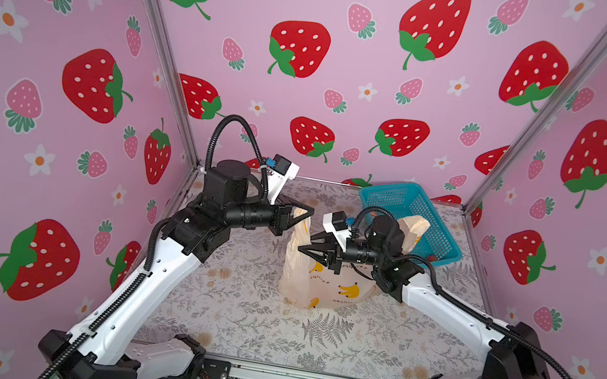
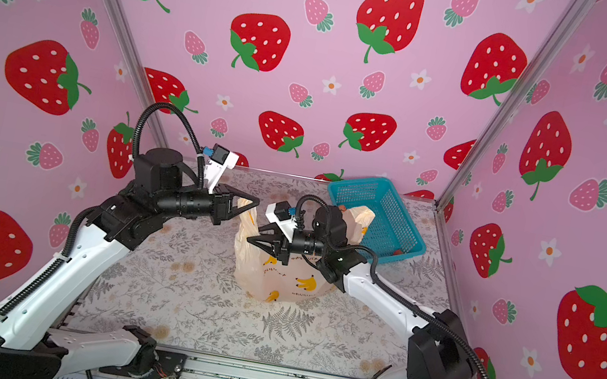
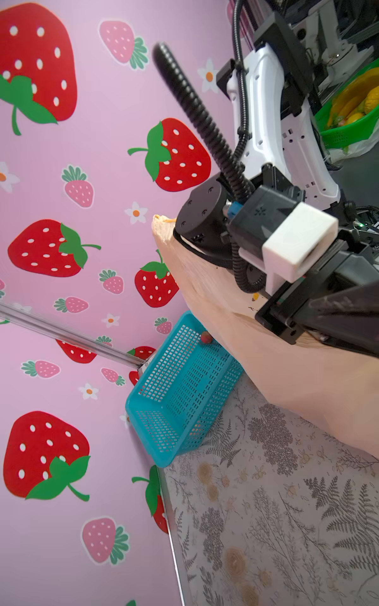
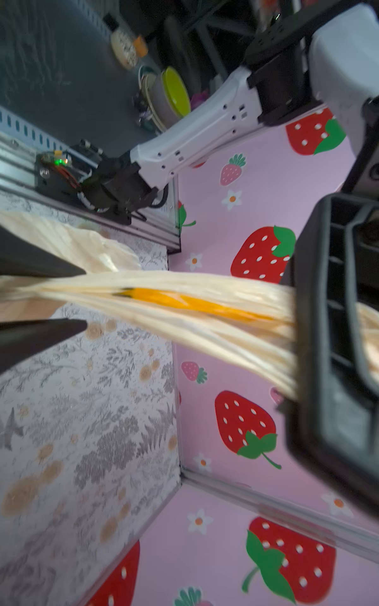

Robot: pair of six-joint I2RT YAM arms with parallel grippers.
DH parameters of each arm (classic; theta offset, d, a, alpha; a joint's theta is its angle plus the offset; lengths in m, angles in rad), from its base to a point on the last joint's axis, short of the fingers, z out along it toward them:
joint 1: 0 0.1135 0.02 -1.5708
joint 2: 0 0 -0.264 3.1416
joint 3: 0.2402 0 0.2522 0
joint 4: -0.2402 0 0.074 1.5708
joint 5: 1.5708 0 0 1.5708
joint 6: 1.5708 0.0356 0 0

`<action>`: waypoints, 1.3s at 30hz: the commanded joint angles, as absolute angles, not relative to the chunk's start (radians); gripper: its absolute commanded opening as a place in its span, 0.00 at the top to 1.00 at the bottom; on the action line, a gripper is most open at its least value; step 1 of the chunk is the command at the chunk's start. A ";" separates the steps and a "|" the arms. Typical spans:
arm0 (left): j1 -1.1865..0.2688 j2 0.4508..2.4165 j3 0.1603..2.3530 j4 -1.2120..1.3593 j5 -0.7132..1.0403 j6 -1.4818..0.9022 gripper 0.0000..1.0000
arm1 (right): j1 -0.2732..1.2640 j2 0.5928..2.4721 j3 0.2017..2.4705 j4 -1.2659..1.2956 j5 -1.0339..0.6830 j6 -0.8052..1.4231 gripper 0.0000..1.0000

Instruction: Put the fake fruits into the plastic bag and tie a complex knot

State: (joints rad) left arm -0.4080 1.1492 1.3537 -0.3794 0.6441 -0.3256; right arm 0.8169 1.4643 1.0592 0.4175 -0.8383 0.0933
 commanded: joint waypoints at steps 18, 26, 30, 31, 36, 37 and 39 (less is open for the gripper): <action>-0.428 1.062 1.278 -0.283 0.484 -0.526 1.00 | 1.089 1.303 0.934 0.603 -0.056 0.096 0.11; -0.432 1.073 1.282 -0.279 0.472 -0.570 1.00 | 1.166 1.419 0.989 0.687 0.153 0.107 0.20; -0.431 1.073 1.285 -0.271 0.466 -0.615 1.00 | 1.198 1.499 0.990 0.707 0.321 0.155 0.34; -0.432 1.071 1.289 -0.277 0.459 -0.622 1.00 | 1.202 1.518 0.986 0.710 0.362 0.166 0.39; -0.431 1.072 1.311 -0.317 0.403 -0.631 1.00 | 1.205 1.564 0.864 0.818 0.471 0.202 0.56; -0.431 1.078 1.318 -0.323 0.406 -0.631 1.00 | 1.204 1.570 0.845 0.829 0.478 0.201 0.58; -0.430 1.090 1.328 -0.330 0.413 -0.630 1.00 | 1.205 1.574 0.827 0.835 0.479 0.190 0.60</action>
